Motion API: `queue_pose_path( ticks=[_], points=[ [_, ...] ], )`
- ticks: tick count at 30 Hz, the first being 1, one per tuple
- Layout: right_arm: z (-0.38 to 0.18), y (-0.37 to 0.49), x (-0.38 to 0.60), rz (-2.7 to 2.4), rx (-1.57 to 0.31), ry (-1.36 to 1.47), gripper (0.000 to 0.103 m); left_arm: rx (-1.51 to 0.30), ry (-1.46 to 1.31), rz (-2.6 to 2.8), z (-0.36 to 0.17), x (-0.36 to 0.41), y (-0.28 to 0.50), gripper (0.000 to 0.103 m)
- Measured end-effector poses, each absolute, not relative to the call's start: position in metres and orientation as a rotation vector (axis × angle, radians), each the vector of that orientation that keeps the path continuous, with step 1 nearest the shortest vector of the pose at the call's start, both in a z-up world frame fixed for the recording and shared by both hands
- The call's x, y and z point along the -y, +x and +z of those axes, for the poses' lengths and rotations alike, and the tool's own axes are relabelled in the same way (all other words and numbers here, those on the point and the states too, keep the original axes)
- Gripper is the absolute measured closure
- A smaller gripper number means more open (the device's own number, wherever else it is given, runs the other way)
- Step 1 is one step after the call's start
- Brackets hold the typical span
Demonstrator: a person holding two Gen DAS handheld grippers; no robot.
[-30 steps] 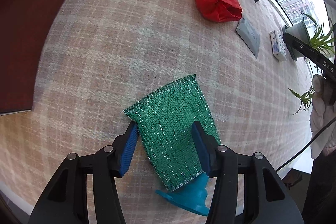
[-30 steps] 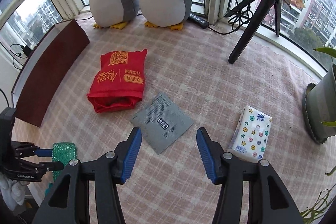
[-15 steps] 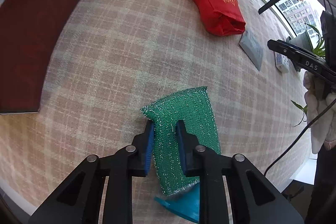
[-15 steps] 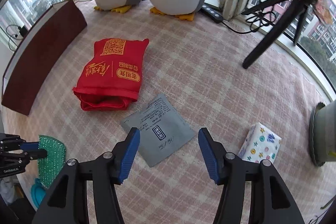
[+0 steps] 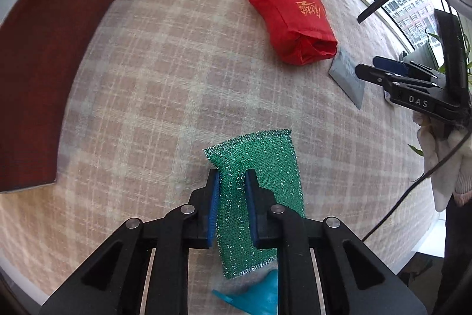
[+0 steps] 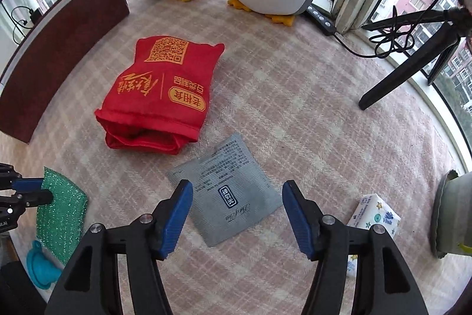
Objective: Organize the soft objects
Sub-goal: 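Lower the right gripper onto the grey sachet and close it while the left gripper holds the sponge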
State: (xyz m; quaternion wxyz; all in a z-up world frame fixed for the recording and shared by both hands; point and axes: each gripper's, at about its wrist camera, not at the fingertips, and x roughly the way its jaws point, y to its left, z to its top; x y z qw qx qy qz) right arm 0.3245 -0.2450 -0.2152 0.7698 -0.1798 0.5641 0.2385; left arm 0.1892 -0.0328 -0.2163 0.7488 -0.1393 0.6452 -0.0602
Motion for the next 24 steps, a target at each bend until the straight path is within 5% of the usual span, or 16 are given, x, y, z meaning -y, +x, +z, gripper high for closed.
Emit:
queue_pose_path(
  ticks=[10, 24],
  points=[
    [-0.235, 0.344, 0.229, 0.656, -1.299, -0.428, 0.042, -1.423, -0.313, -0.138, -0.217, 0.033, 0.193, 0.088],
    [-0.250, 0.340, 0.203, 0.718, -1.313, -0.625, 0.024, -1.436, -0.311, -0.141, -0.221, 0.035, 0.195, 0.088]
  ],
)
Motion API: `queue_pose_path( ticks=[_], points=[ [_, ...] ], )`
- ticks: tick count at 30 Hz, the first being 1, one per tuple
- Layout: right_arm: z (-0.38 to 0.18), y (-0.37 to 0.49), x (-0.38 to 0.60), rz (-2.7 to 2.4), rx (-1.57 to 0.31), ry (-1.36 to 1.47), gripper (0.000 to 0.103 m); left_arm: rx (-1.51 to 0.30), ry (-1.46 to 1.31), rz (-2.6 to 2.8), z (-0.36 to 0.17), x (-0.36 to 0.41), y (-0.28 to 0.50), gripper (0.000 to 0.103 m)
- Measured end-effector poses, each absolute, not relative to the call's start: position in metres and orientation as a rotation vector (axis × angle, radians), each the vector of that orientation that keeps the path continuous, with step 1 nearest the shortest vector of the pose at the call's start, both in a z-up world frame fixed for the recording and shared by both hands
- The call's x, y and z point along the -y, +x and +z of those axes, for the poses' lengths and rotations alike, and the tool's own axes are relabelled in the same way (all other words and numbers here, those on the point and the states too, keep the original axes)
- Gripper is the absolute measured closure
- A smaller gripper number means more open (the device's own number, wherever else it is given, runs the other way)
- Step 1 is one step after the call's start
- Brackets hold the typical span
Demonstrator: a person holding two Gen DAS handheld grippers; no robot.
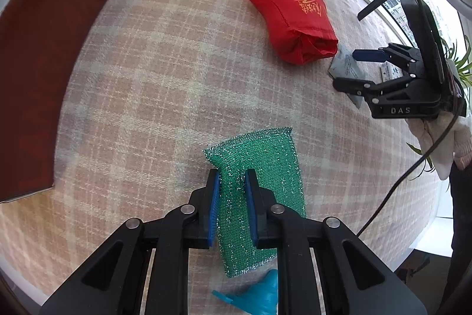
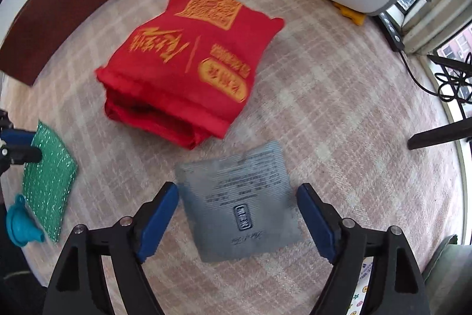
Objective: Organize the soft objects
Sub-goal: 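Lower the right gripper onto the grey sachet and close it while the left gripper holds the sponge, then carry the sponge with the left gripper while the right gripper carries the sachet over the box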
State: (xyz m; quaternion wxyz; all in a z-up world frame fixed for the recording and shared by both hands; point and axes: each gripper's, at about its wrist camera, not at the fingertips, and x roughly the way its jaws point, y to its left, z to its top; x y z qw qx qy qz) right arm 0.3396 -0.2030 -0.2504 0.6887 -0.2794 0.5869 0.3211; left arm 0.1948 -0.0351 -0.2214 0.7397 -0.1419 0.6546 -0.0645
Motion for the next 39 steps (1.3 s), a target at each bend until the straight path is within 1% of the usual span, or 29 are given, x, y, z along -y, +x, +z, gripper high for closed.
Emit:
queue_pose_path(
  ticks=[6, 9, 11, 20, 24, 30, 35, 39],
  points=[
    [-0.251, 0.334, 0.202, 0.711, -1.327, -0.620, 0.025, -1.436, -0.312, -0.142, -0.221, 0.034, 0.193, 0.088],
    [-0.250, 0.325, 0.203, 0.704, -1.324, -0.615, 0.034, -1.430, -0.310, -0.149, -0.218, 0.036, 0.192, 0.088],
    [-0.248, 0.315, 0.202, 0.695, -1.316, -0.616, 0.043, -1.429, -0.309, -0.151, -0.218, 0.038, 0.193, 0.088],
    [-0.230, 0.306, 0.209, 0.638, -1.284, -0.607, 0.059, -1.425, -0.311, -0.153, -0.215, 0.039, 0.189, 0.088],
    [-0.223, 0.302, 0.216, 0.619, -1.265, -0.573, 0.061, -1.409, -0.316, -0.161, -0.209, 0.041, 0.188, 0.088],
    [-0.205, 0.292, 0.224, 0.605, -1.223, -0.516, 0.061, -1.381, -0.321, -0.186, -0.196, 0.045, 0.181, 0.089],
    [-0.181, 0.284, 0.237, 0.612, -1.187, -0.441, 0.061, -1.355, -0.333, -0.210, -0.178, 0.042, 0.174, 0.089],
    [-0.162, 0.275, 0.243, 0.620, -1.161, -0.373, 0.061, -1.313, -0.329, -0.219, -0.153, 0.033, 0.173, 0.089]
  ],
)
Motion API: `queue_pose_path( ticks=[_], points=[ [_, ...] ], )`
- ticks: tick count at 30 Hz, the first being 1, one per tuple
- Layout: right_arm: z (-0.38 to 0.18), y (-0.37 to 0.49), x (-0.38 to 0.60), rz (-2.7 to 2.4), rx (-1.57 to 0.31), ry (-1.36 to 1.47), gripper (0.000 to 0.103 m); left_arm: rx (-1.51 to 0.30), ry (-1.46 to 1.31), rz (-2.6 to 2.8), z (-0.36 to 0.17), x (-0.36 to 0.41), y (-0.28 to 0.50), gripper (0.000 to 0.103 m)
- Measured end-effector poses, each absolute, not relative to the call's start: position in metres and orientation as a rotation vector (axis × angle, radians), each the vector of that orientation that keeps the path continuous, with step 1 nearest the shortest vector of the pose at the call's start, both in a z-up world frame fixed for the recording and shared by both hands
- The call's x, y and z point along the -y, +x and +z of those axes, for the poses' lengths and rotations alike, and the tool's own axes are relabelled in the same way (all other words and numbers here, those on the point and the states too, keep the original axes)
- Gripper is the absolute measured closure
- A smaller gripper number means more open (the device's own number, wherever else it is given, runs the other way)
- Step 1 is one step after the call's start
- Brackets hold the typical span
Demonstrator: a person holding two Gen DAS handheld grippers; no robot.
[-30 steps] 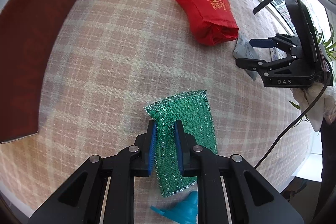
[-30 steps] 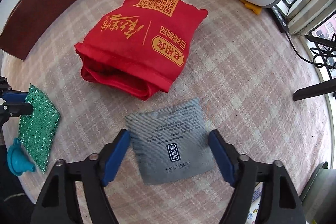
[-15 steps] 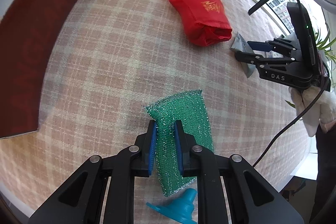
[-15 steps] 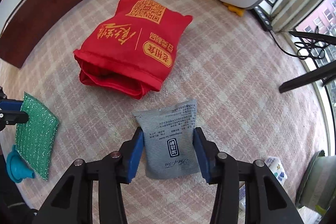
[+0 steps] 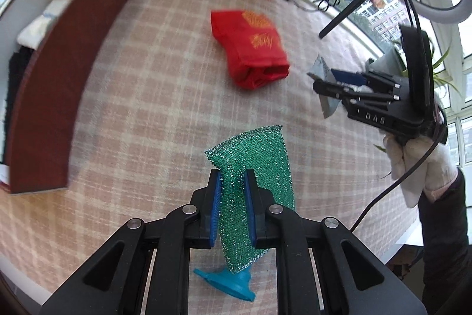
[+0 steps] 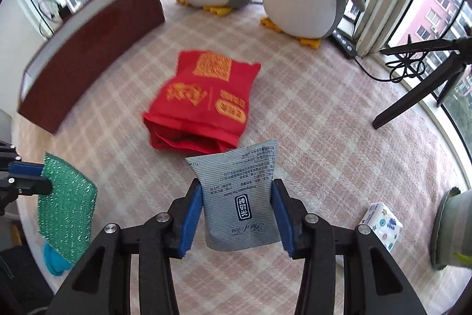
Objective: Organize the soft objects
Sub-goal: 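Carry the sponge with the left gripper while the right gripper carries the sachet over the box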
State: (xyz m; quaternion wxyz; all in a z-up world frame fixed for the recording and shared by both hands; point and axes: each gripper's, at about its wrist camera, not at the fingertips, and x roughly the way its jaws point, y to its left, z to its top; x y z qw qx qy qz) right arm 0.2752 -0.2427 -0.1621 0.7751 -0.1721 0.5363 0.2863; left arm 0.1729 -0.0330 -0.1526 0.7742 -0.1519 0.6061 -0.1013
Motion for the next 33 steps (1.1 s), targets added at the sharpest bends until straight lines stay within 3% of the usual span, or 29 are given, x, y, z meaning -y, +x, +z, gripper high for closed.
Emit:
queue_pose_path(
  ticks=[17, 33],
  points=[
    [-0.068, 0.250, 0.146, 0.811, -0.992, -0.285, 0.061, -1.046, -0.358, 0.082, -0.058, -0.125, 0.166, 0.089],
    [-0.050, 0.246, 0.010, 0.950, -0.924, -0.371, 0.061, -1.008, -0.441, 0.305, -0.072, -0.238, 0.167, 0.089]
  ],
)
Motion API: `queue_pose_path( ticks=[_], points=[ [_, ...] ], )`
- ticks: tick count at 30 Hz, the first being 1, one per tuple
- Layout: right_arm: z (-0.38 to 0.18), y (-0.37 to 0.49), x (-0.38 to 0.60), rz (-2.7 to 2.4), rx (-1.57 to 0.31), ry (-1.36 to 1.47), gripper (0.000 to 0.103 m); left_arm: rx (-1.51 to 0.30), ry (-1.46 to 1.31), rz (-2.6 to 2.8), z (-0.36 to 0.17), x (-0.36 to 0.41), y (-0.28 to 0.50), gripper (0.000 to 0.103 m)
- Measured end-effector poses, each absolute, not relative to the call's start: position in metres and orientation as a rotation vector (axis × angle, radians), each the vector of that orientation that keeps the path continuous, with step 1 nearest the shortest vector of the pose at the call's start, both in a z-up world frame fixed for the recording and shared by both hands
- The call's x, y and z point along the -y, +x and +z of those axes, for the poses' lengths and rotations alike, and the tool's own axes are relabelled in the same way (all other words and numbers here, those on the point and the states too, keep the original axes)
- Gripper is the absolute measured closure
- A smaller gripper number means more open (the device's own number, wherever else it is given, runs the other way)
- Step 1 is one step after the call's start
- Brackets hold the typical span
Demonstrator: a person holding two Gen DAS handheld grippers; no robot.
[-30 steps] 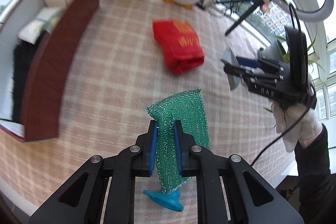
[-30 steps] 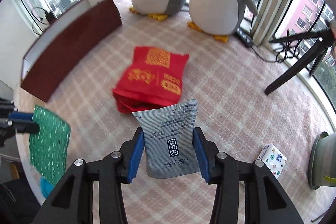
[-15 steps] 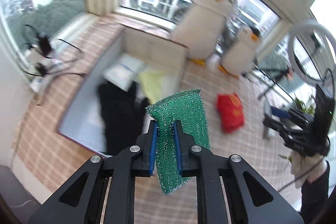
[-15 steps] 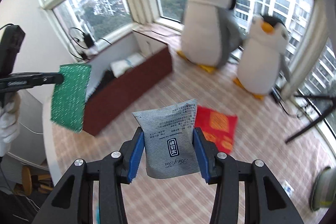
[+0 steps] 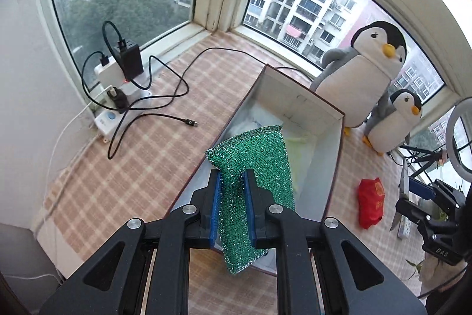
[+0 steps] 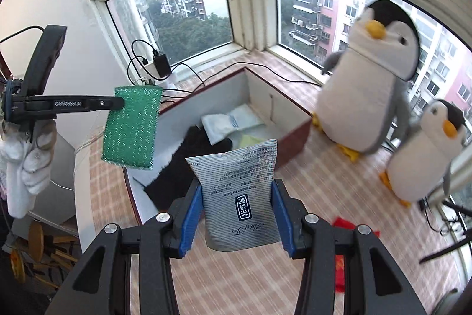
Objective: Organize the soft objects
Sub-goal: 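Carry the sponge with the left gripper while the right gripper carries the sachet over the box, then open the left gripper to drop the sponge while the right gripper releases the sachet into the box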
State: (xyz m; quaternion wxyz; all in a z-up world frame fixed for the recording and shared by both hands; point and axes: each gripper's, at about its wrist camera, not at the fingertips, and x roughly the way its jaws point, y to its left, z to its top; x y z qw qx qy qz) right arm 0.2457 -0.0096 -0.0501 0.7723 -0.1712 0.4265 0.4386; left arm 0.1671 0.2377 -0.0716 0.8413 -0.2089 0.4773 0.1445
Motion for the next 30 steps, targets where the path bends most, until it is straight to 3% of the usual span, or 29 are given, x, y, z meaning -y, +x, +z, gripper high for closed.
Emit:
queue_pose_path(
  ticks=[19, 24, 25, 28, 30],
  points=[
    [-0.099, 0.268, -0.096, 0.949, -1.006, -0.388, 0.060, -1.178, -0.257, 0.353, -0.117, -0.243, 0.213, 0.088],
    [-0.105, 0.269, -0.105, 0.961, -1.012, -0.373, 0.051, -1.179, -0.275, 0.341, -0.120, -0.246, 0.216, 0.083],
    [-0.105, 0.269, -0.106, 0.962, -1.003, -0.373, 0.050, -1.187, -0.284, 0.341, -0.121, -0.248, 0.216, 0.081],
    [-0.105, 0.268, -0.108, 0.942, -0.986, -0.398, 0.048, -1.193, -0.301, 0.335, -0.121, -0.249, 0.217, 0.057],
    [-0.105, 0.269, -0.107, 0.934, -0.983, -0.402, 0.046, -1.184, -0.299, 0.336, -0.120, -0.249, 0.217, 0.053]
  ],
)
